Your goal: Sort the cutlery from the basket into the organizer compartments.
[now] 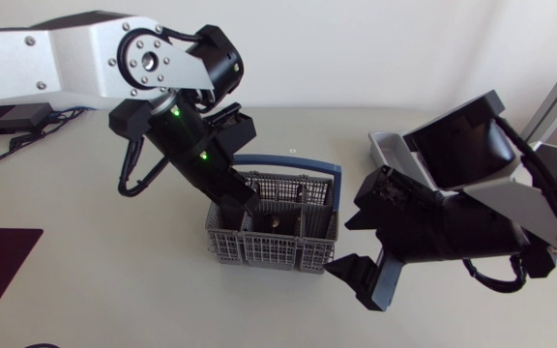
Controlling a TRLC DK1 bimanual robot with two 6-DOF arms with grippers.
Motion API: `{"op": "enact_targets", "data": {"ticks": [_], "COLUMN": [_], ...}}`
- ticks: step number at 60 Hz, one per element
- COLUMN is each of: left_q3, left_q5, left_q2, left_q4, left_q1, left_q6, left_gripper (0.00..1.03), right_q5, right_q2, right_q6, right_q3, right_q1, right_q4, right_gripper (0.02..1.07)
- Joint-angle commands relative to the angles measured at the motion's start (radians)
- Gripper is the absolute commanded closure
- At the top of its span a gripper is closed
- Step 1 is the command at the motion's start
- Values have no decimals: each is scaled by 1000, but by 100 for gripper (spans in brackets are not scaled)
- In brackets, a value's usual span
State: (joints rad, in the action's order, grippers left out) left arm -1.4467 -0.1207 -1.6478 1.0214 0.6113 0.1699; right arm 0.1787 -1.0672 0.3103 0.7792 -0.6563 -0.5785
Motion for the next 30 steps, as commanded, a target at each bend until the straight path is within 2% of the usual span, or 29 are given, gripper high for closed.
{"op": "enact_targets", "data": {"ticks": [1,10,30], "left_q3": [-47,-78,-139], "left_q5": [19,69,110], "left_q2": [22,20,88], "left_q4": [39,65,143], "left_q1": [22,58,90], "left_q6": [51,91,160], "left_gripper": [100,100,100], "right_q5": [-8,-12,-99], "right_q2": [-13,-11,52], "right_q6": [-13,-4,35], "right_q3": [-28,-29,-54], "right_q1": [-12,-23,-95], "right_q4": [3,2,40], "right_gripper": [10,10,10]}}
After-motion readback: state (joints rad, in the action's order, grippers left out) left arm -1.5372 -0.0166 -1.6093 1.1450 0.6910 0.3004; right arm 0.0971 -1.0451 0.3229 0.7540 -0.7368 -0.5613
